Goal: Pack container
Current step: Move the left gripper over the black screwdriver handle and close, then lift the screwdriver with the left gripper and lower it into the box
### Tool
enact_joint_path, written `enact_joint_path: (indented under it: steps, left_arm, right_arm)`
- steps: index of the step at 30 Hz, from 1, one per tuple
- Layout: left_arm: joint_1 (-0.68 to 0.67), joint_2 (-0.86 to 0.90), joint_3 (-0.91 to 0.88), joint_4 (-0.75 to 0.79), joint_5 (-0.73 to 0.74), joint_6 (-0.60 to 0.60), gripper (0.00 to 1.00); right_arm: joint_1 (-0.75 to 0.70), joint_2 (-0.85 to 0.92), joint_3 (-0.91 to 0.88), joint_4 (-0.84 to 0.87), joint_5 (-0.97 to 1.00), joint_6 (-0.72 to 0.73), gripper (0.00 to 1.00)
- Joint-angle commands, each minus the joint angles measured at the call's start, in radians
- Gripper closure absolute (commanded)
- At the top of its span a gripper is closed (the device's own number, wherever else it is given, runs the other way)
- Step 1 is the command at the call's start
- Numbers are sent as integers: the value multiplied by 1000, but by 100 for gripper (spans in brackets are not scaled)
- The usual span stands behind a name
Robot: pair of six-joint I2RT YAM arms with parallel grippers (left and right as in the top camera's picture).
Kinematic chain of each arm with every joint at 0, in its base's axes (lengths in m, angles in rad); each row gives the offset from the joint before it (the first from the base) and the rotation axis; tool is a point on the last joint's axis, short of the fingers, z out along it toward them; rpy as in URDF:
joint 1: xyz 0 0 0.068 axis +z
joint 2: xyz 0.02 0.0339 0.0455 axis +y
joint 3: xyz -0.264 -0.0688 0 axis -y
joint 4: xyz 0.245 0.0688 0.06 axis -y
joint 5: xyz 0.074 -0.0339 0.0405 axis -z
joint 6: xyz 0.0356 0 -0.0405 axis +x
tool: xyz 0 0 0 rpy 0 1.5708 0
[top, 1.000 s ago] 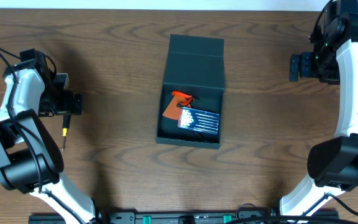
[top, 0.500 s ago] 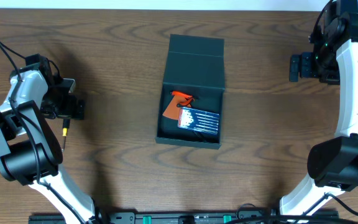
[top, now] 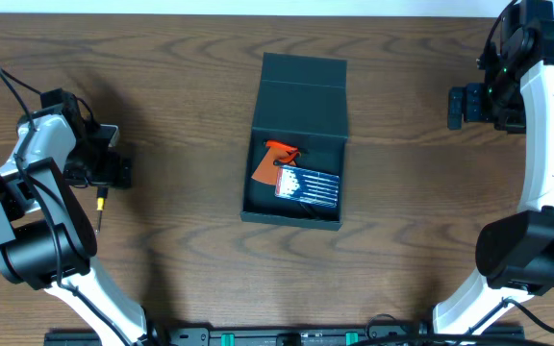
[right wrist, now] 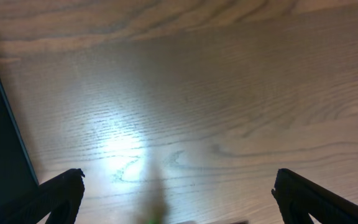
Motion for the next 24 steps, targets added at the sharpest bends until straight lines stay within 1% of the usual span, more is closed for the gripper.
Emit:
enact_joint_path:
  steps: [1, 6, 8, 14, 24]
  left_arm:
    - [3, 24, -35, 9, -5, 13, 12]
    - [3, 24, -35, 19, -11, 13, 23]
    - [3, 24, -35, 20, -16, 13, 25]
    - [5, 24, -35, 20, -42, 13, 46]
    - [7, 24, -35, 19, -43, 13, 54]
  right_arm:
    - [-6, -1, -6, -8, -3, -12, 1]
    - [-6, -1, -6, -21, -3, -12, 1]
    - [-6, -1, -6, -24, -3, -12, 1]
    - [-6, -1, -6, -30, -3, -12, 1]
    - [-6, -1, -6, -30, -3, -12, 1]
